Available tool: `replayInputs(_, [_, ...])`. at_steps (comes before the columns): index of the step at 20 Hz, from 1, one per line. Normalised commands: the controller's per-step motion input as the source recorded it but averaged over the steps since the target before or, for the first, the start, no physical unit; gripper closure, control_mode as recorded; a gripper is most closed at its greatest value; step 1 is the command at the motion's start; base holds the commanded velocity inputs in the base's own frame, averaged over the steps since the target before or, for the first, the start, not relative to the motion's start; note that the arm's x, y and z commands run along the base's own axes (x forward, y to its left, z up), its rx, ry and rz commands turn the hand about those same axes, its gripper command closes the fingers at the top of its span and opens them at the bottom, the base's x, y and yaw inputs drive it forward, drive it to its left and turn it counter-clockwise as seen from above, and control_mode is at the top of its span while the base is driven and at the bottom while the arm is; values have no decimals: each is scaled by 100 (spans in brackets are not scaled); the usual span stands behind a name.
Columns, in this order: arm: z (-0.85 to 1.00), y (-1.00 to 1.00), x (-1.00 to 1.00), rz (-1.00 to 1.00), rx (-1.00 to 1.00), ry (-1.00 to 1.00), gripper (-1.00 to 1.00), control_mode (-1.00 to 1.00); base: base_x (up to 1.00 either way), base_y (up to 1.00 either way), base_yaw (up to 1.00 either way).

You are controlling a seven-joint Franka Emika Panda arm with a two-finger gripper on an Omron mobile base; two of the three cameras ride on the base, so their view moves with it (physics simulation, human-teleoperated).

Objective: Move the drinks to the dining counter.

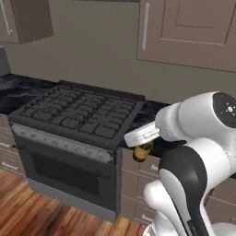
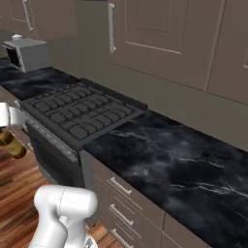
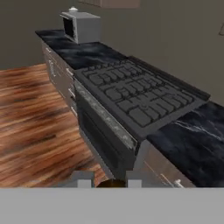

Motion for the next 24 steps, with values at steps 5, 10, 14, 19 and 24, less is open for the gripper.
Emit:
replayInputs(5, [0, 0, 0, 0, 0, 0, 100, 100, 0, 0, 100])
replayInputs(10, [0, 0, 0, 0, 0, 0, 100, 100, 0, 5, 100])
replayInputs(14, [0, 0, 0, 0, 0, 0, 100, 100, 0, 4, 100])
replayInputs(19, [0, 0, 0, 0, 0, 0, 100, 100, 0, 5, 100])
replayInputs(24, [0, 0, 0, 0, 0, 0, 100, 100, 4, 14, 98])
